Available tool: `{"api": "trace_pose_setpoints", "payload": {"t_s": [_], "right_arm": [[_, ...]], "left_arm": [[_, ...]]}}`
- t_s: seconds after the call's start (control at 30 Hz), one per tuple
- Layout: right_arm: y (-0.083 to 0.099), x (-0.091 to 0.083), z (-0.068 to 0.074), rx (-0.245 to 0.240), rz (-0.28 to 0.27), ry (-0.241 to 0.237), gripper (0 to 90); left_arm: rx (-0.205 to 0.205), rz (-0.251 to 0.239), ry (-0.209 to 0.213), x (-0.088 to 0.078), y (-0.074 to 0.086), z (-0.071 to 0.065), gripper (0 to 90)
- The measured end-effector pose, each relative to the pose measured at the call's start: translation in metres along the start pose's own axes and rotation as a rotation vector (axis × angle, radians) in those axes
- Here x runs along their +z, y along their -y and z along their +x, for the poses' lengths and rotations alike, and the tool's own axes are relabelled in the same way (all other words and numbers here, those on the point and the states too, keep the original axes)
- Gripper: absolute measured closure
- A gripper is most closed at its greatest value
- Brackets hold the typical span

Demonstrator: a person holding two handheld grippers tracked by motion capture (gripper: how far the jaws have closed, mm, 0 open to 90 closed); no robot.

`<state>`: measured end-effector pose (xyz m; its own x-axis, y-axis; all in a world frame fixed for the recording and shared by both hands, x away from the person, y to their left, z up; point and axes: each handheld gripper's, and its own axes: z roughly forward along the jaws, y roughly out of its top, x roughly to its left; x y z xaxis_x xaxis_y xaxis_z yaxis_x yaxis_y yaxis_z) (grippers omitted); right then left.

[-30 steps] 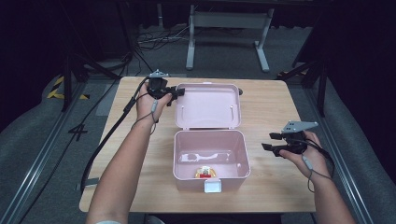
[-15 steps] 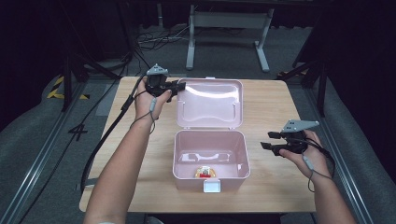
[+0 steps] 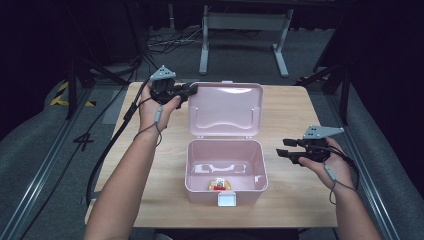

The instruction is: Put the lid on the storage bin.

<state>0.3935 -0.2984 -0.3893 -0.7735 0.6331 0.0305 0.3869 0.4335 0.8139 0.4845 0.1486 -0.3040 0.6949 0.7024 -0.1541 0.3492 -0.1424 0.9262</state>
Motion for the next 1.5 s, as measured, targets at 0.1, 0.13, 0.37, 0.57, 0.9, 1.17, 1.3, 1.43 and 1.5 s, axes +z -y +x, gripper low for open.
{"api": "trace_pose_setpoints", "payload": {"t_s": [0.1, 0.13, 0.37, 0.57, 0.9, 1.17, 1.3, 1.43, 1.5], "right_arm": [[-0.002, -0.002, 0.001, 0.013, -0.001, 0.001, 49.7], [-0.003, -0.002, 0.001, 0.012, -0.001, 0.004, 49.7], [-0.006, -0.002, 0.003, -0.001, 0.011, -0.002, 51.3], [-0.01, -0.002, 0.006, -0.003, 0.014, -0.023, 53.9], [-0.023, -0.004, 0.017, -0.006, 0.058, -0.055, 59.4], [-0.029, -0.007, 0.027, -0.036, 0.053, -0.076, 59.8], [-0.031, -0.011, 0.032, -0.041, 0.05, -0.081, 59.7], [-0.032, -0.014, 0.037, -0.05, 0.046, -0.092, 59.9], [-0.032, -0.015, 0.039, -0.05, 0.041, -0.101, 59.9]], "left_arm": [[0.011, -0.01, 0.003, -0.005, -0.002, -0.004, 75.5], [0.011, -0.012, 0.005, -0.007, -0.002, -0.006, 75.5], [0.021, -0.018, 0.028, -0.02, -0.004, -0.013, 75.2], [0.036, -0.024, 0.036, -0.029, -0.006, -0.022, 73.5], [0.062, -0.036, 0.054, -0.05, -0.003, -0.045, 67.3], [0.092, -0.043, 0.071, -0.062, 0.003, -0.059, 60.0], [0.101, -0.038, 0.078, -0.066, 0.008, -0.062, 60.6], [0.107, -0.052, 0.089, -0.071, 0.012, -0.066, 62.7], [0.122, -0.062, 0.083, -0.074, 0.015, -0.069, 62.5]]}}
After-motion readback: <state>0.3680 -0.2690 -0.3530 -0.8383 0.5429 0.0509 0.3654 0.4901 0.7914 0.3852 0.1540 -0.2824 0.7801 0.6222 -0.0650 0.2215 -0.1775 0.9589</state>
